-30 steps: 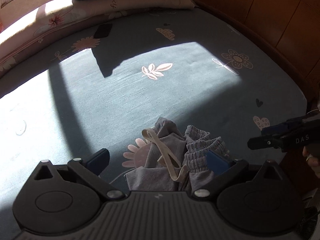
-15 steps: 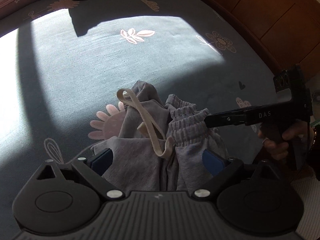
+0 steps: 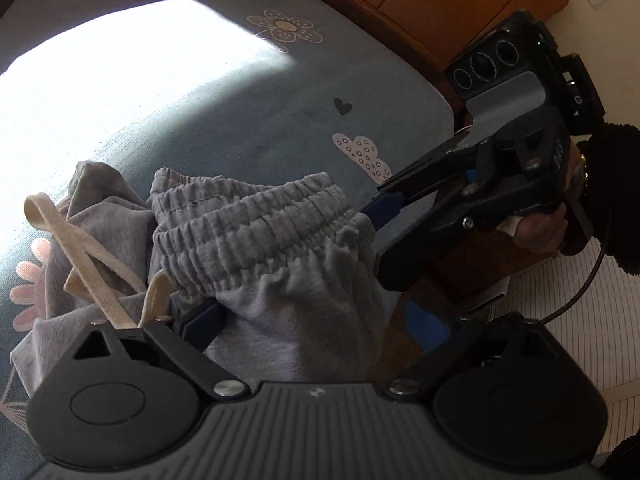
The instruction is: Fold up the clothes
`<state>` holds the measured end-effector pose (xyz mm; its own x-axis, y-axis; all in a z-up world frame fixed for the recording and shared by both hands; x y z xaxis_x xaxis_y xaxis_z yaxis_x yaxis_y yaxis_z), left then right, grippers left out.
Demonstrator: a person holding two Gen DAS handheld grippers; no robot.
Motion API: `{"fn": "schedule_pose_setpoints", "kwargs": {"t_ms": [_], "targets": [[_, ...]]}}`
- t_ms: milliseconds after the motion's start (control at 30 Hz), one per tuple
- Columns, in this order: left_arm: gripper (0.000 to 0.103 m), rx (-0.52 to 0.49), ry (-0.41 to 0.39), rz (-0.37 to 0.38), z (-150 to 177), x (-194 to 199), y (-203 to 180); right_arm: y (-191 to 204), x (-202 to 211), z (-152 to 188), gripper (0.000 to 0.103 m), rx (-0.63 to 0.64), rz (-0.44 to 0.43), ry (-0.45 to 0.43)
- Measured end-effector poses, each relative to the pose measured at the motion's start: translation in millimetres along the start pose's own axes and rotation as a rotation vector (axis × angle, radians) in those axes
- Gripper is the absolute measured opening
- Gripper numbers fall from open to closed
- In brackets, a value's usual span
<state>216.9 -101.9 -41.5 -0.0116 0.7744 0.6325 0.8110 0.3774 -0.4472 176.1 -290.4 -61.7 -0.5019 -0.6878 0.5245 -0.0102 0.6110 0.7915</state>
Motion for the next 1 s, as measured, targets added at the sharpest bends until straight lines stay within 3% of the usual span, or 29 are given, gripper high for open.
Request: {"fn": "schedule_pose_setpoints", "kwargs": {"t_ms": [200, 333, 433, 567, 733, 867, 967, 1000], "targets": [[0.096, -0.122, -0.042, 0.113, -13, -46, -32, -11, 50, 13, 0.092, 0.001, 0.177, -0.015], [0.096, -0.166, 0.014, 0.146, -4, -81, -47, -26, 86, 21, 0.092, -0.007, 0.343, -0.04], [0.096, -0.173, 0.056, 0.169, 3, -86, -54, -33, 103, 17, 0.092, 0.012, 0.445, -0.094], [0.096, -0.181, 0.052, 0.158, 6, -61, -53, -37, 102, -6, 0.092, 0.023, 0.453, -0.193], [0.096, -0.134, 0.035, 0.038, -7, -17, -26, -30, 53, -25, 0.092, 0.106, 0.428, -0.186], [0.096, 0.007, 0.004, -0.1, -30, 5, 18, -23, 13, -38, 0.092, 0.181, 0.413, -0.173], [0.094, 0.156, 0.001, -0.108, -40, -2, 47, -23, 3, -36, 0.092, 0.177, 0.415, -0.172], [0.086, 0.193, 0.013, -0.096, -41, -8, 53, -24, 3, -33, 0.092, 0.167, 0.421, -0.171]]}}
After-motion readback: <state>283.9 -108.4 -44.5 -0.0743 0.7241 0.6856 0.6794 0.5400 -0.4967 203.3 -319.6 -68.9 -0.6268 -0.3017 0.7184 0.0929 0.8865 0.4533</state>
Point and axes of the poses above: each gripper's, at about its wrist camera, not at the fingertips, and x roughly against the way its jaws point, y to its left, z to its underside, the point moved 1 cm from there along -x, roughly the way its jaws point, and after that the axes turned 15 degrees about -y, right-handed, at the moved point
